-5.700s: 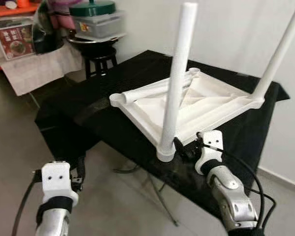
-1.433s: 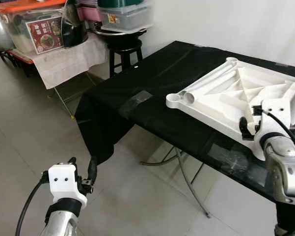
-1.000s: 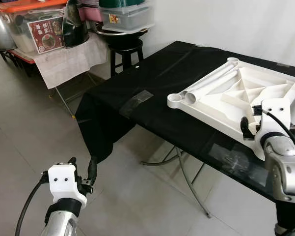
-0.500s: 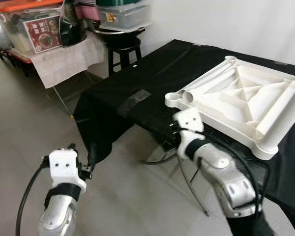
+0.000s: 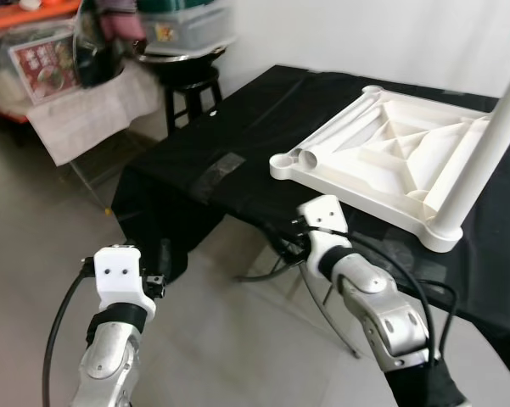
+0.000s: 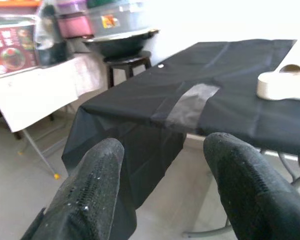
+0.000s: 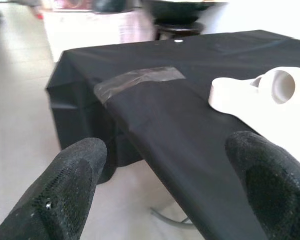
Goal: Building children table
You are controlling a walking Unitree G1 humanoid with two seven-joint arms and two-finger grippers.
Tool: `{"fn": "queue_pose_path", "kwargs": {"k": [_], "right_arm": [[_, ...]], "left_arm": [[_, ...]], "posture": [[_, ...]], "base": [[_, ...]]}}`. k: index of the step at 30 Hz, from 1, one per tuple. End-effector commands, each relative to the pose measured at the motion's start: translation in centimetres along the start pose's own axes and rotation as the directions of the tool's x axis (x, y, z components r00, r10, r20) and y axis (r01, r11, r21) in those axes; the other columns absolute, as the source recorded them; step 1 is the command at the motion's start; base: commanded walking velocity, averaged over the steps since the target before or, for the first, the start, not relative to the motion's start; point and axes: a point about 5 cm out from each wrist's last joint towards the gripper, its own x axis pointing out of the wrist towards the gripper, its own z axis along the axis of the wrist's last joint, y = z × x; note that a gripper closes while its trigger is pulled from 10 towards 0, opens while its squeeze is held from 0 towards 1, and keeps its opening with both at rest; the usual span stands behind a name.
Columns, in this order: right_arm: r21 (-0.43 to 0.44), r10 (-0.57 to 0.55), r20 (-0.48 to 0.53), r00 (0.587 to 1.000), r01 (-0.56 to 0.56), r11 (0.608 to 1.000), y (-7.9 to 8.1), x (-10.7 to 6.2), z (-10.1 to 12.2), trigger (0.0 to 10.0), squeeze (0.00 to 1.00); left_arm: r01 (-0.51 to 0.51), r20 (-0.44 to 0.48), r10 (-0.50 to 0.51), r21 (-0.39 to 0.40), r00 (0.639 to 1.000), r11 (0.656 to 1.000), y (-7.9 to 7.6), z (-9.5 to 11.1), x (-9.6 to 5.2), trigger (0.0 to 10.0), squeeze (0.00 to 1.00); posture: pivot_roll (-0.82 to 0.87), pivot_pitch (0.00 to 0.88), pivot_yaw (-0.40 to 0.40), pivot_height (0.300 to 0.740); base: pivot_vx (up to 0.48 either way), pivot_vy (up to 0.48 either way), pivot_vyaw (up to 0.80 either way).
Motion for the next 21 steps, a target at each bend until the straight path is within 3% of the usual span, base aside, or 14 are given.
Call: {"fn": "queue_pose_path", "kwargs": {"k": [1,21], "right_arm": [[0.004,0.003,0.02,1.0,-0.004,1.0,0.3,0.37,0.12,10.0,0.0],[0.037,-0.053,0.037,0.998,0.051,0.998,-0.36,1.16,-0.25,10.0,0.0]], "left_arm": [[-0.019,-0.016,0.019,0.026,1.0,0.999,0.5,-0.31,-0.03,10.0,0.0],[-0.042,-0.011,0.043,0.056,0.999,0.998,0.93,-0.17,-0.18,10.0,0.0]], "posture": [[0.02,0.04,0.03,0.74],[0.02,0.035,0.047,0.74]], "base": [[0.0,0.0,-0.8],[0.0,0.0,-0.8]]}}
